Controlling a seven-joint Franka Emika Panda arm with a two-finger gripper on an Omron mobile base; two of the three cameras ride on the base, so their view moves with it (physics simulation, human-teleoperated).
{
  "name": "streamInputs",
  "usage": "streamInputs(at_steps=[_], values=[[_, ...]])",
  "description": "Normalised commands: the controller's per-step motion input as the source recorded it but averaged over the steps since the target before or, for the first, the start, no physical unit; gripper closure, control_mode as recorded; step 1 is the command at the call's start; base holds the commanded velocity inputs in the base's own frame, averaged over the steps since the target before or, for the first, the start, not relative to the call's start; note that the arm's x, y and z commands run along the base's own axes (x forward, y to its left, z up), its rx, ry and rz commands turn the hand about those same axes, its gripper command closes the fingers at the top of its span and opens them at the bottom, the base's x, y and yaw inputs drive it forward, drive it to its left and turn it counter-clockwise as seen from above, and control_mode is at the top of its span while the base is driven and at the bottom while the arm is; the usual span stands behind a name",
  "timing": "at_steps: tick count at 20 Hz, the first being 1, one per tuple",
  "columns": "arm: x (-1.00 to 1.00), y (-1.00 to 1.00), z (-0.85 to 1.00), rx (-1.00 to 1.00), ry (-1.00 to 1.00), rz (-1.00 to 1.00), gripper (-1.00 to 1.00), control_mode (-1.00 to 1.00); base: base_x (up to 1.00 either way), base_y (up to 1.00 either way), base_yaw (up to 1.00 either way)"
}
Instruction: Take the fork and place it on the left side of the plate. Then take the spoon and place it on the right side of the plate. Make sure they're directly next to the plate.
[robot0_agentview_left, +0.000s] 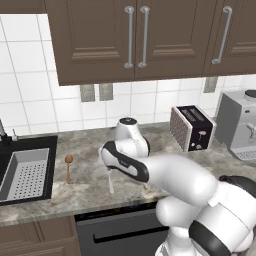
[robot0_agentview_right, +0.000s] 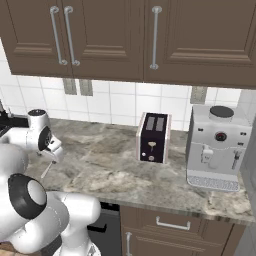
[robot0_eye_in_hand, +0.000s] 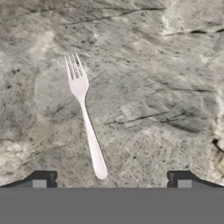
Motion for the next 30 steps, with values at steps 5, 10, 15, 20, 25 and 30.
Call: streamInputs(at_steps=[5,10,15,20,25,30], values=[[0.03,0.35,-0.29,-0.01,0.09,0.0,-1.0,-1.0,0.0,0.0,0.0],[0.02,0.1,-0.23,-0.01,0.03,0.0,-1.0,-1.0,0.0,0.0,0.0],[0.0,0.02,-0.2,-0.03,0.0,0.0,-1.0,-1.0,0.0,0.0,0.0],[0.01,0.0,-0.15,-0.06,0.0,0.0,-1.0,-1.0,0.0,0.0,0.0],[0.16,0.0,-0.07,-0.06,0.0,0.0,-1.0,-1.0,0.0,0.0,0.0],[0.23,0.0,0.0,-0.02,0.0,0.0,-1.0,-1.0,0.0,0.0,0.0]])
